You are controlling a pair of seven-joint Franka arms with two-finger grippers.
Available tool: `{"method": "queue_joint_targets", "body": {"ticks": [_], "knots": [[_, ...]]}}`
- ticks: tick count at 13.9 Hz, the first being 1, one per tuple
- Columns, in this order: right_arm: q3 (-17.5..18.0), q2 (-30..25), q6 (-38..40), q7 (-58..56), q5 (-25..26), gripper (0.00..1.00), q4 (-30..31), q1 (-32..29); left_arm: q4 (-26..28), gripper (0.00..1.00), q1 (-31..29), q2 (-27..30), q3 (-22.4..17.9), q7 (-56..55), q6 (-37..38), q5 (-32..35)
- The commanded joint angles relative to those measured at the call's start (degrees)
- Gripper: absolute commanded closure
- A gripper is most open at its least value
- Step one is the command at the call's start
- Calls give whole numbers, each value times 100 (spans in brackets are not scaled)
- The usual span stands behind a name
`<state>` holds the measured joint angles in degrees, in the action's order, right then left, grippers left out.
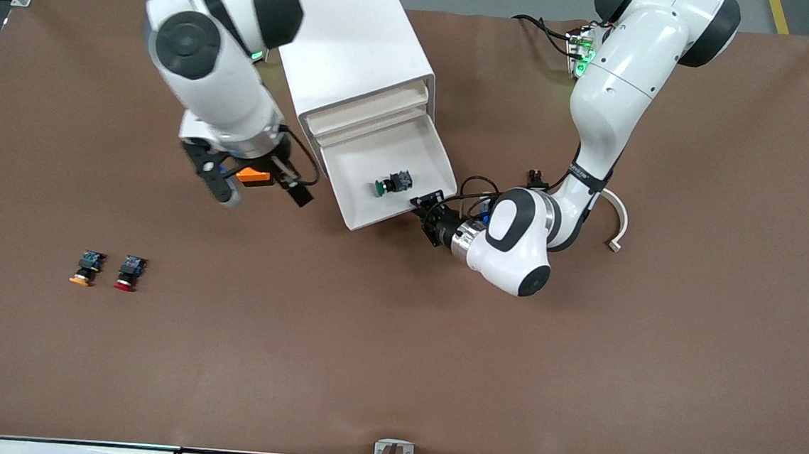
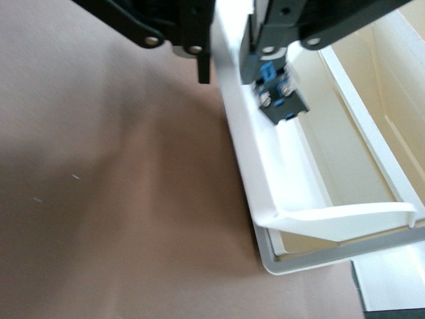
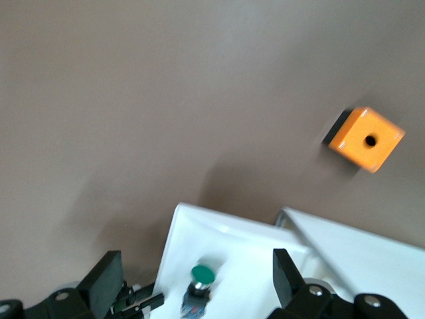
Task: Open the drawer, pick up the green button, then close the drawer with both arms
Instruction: 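Grasp the green button in the drawer while the left gripper withdraws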
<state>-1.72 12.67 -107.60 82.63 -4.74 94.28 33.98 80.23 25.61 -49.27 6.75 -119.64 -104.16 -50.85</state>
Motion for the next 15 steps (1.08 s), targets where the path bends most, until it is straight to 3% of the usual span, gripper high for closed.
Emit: {"method": "queue_joint_targets", "body": {"ticks": [1, 9, 15], "knots": [[-57, 138, -717, 919, -18, 0, 363, 451, -165, 1, -83, -57, 63, 91, -25, -100], [-74, 806, -1158, 2168, 131, 0, 346, 1172, -420, 1, -636, 215, 46, 117, 10, -39], [-66, 1246, -1571, 3469, 386, 0, 319, 1533, -455, 1, -900, 655, 89, 126, 45, 2005]]}}
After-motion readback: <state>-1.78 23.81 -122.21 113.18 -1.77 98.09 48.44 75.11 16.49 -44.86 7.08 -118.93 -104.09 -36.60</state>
